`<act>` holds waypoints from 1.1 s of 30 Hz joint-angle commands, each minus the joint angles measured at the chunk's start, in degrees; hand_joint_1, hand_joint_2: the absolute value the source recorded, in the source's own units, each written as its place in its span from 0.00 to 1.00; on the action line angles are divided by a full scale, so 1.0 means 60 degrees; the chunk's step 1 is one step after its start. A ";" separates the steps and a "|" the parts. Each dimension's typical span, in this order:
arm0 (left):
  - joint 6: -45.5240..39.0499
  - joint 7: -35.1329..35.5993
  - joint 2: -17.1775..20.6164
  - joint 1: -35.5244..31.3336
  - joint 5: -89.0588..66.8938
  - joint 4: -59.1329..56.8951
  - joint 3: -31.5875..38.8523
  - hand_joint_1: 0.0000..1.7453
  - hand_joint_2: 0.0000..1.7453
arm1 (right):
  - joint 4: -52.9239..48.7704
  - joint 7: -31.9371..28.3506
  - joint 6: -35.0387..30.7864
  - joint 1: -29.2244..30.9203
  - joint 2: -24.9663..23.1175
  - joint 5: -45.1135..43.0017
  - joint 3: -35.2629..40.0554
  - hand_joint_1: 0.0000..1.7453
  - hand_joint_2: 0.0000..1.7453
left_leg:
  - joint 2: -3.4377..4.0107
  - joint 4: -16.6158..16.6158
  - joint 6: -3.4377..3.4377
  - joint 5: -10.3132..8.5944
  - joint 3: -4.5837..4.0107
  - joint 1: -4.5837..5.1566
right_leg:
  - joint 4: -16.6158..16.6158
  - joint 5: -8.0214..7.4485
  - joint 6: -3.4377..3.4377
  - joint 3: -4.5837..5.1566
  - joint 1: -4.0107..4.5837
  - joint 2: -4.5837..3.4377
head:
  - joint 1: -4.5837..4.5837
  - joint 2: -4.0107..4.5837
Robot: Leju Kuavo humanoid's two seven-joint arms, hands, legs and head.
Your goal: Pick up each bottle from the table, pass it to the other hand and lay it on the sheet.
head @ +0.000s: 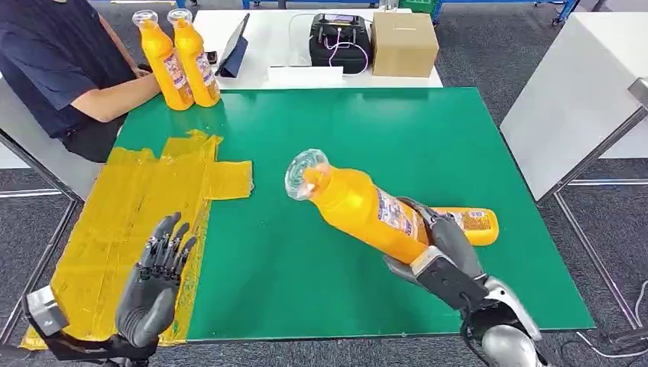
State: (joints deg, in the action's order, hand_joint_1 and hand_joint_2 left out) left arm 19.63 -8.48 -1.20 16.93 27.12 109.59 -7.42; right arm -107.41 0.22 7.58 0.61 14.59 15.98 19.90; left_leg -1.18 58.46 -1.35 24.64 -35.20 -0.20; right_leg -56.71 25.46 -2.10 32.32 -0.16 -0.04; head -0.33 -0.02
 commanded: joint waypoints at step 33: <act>-0.0694 -0.0440 0.0286 -0.0302 -0.0104 -0.0004 -0.2179 0.00 1.00 | 0.1403 -0.0404 0.1192 0.1899 -0.0312 0.0948 0.5873 1.00 1.00 | 0.0009 -0.0010 0.0009 0.0005 0.0016 -0.0008 | 0.0014 0.0007 0.0006 -0.0015 0.0011 0.0005 | 0.0000 0.0000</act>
State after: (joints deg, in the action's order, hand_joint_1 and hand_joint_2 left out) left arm 16.44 -11.26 -0.35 16.10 25.99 110.57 -20.15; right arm -100.19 -0.68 13.33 10.94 9.75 21.29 49.51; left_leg -1.19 58.46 -1.33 24.64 -35.28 -0.24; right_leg -56.72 25.48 -2.08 32.43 -0.12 -0.03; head -0.33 -0.02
